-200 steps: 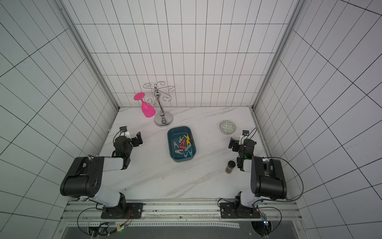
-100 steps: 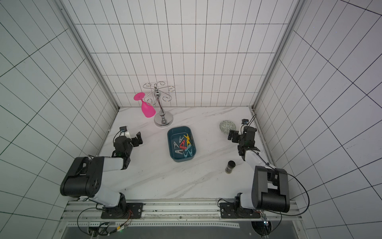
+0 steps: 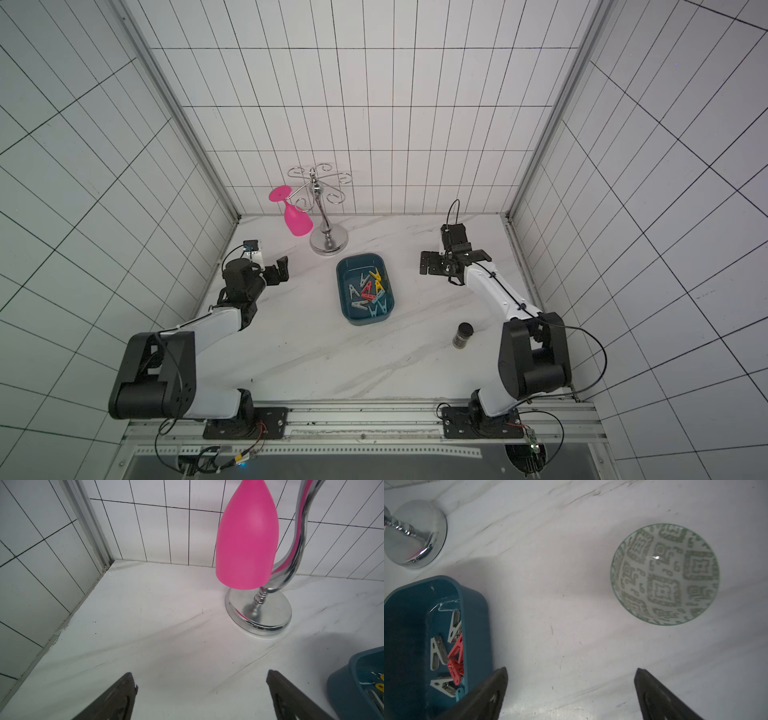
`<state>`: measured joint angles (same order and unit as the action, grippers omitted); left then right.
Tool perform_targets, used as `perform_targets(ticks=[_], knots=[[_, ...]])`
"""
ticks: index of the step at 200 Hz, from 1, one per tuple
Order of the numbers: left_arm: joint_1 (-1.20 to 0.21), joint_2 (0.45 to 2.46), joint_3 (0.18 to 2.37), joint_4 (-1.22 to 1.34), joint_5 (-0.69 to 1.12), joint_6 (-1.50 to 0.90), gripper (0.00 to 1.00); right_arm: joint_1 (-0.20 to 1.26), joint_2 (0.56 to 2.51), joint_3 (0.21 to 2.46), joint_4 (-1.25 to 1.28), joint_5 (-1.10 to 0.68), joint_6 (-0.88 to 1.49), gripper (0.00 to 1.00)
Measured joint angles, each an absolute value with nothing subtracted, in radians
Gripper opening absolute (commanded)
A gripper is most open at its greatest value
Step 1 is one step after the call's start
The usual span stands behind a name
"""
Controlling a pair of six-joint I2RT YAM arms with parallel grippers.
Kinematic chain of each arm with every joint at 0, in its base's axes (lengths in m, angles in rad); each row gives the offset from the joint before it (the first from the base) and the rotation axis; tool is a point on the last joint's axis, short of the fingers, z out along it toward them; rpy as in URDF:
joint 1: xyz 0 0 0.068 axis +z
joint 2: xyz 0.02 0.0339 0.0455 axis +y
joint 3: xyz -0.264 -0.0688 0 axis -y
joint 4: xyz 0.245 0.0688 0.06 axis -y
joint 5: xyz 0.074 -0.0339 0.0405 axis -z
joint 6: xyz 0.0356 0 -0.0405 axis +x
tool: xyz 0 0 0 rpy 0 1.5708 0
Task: Take the clothespins out of the storage box
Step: Move the storage box to the center of the board.
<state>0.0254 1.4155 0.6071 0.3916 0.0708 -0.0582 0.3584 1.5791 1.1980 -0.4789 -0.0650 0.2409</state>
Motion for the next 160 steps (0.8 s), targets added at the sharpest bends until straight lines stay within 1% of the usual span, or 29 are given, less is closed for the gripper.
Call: perform_targets(ticks=[35,61,99,122,148,160], knots=[[0.025,1.392,0.629,0.278,0.152,-0.040,0.98,0.455,1.720,1.309,-0.559,-0.097,0.274,1.00],[0.025,1.392,0.630,0.221,0.196,-0.020,0.98,0.507,1.800,1.372,-0.594,-0.112,0.281,0.88],[0.025,1.392,0.630,0.180,0.230,-0.010,0.98,0.543,1.890,1.485,-0.629,-0.165,0.290,0.66],[0.025,1.392,0.630,0.168,0.240,-0.010,0.98,0.551,1.953,1.552,-0.658,-0.194,0.294,0.61],[0.025,1.392,0.630,0.162,0.244,-0.010,0.98,0.556,1.993,1.578,-0.682,-0.194,0.292,0.54],[0.025,1.392,0.630,0.160,0.245,-0.010,0.98,0.561,2.004,1.588,-0.699,-0.194,0.293,0.47]])
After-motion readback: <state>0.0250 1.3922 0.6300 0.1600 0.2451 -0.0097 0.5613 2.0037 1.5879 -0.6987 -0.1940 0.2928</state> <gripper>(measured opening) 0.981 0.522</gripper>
